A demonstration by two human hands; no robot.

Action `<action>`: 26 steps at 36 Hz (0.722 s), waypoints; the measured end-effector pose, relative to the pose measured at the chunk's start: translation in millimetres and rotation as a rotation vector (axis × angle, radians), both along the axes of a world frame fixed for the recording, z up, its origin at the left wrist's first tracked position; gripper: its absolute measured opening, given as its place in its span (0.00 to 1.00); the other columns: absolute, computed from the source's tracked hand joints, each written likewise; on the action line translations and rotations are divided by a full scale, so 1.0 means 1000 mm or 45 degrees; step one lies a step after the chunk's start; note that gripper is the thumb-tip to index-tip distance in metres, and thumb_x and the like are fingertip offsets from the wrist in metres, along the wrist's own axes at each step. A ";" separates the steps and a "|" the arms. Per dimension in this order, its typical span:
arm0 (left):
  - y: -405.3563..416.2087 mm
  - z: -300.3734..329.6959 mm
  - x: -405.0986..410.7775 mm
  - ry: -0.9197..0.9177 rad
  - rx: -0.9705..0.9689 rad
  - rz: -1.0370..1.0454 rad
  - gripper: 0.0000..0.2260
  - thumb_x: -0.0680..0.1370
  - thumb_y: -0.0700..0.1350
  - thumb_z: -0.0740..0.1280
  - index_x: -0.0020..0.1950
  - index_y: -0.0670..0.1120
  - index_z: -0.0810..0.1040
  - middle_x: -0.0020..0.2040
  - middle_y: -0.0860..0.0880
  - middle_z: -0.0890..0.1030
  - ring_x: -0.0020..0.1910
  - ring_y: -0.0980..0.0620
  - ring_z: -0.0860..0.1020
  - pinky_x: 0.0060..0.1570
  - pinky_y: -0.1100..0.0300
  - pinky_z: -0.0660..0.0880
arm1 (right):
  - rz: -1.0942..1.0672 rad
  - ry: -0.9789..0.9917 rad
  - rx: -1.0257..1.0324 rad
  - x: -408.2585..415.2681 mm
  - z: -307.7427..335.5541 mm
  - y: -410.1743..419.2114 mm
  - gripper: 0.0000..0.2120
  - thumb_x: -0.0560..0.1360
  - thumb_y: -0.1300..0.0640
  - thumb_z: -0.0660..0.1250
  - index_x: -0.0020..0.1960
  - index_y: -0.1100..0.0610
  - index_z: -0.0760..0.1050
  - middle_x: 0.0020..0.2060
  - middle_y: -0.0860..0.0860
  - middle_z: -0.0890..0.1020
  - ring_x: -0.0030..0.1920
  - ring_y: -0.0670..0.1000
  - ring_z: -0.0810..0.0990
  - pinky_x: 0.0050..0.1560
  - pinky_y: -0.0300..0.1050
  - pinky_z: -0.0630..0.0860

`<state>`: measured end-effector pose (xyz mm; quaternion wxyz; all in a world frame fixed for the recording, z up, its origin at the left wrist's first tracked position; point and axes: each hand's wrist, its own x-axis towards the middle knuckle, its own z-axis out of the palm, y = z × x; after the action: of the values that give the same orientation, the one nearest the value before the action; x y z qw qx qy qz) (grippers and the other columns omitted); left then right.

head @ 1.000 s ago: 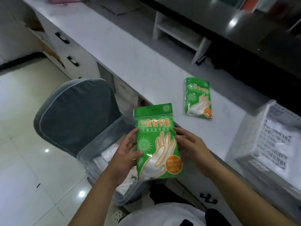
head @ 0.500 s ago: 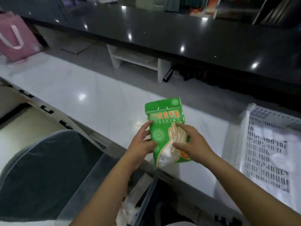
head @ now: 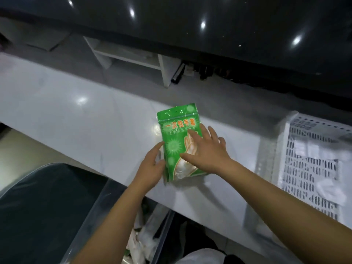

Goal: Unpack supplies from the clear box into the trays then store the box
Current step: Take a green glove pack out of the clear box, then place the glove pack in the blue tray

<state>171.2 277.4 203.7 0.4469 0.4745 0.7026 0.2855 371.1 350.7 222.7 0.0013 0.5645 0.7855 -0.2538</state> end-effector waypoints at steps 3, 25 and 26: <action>0.014 0.008 0.004 -0.341 -0.124 0.290 0.26 0.80 0.47 0.67 0.76 0.59 0.64 0.73 0.49 0.69 0.66 0.50 0.76 0.58 0.49 0.78 | 0.048 0.017 0.070 -0.013 -0.008 0.003 0.43 0.72 0.28 0.60 0.80 0.39 0.46 0.81 0.49 0.41 0.80 0.57 0.39 0.75 0.67 0.47; -0.041 0.023 0.068 -0.767 -0.464 0.419 0.14 0.79 0.41 0.69 0.63 0.50 0.77 0.56 0.44 0.84 0.49 0.45 0.85 0.46 0.50 0.83 | 0.575 -0.001 -0.162 0.026 0.000 0.058 0.47 0.66 0.38 0.76 0.77 0.33 0.53 0.81 0.42 0.49 0.80 0.51 0.44 0.75 0.65 0.50; -0.048 0.024 0.066 -0.748 -0.468 0.386 0.11 0.78 0.41 0.69 0.60 0.49 0.80 0.54 0.45 0.84 0.49 0.47 0.85 0.46 0.51 0.83 | 0.517 0.042 -0.152 0.029 0.004 0.058 0.46 0.67 0.38 0.75 0.77 0.34 0.53 0.81 0.44 0.50 0.80 0.51 0.46 0.75 0.63 0.51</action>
<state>237.2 229.1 227.5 0.6598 0.1749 0.6462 0.3414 400.1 409.0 226.7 0.0729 0.3891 0.8667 -0.3035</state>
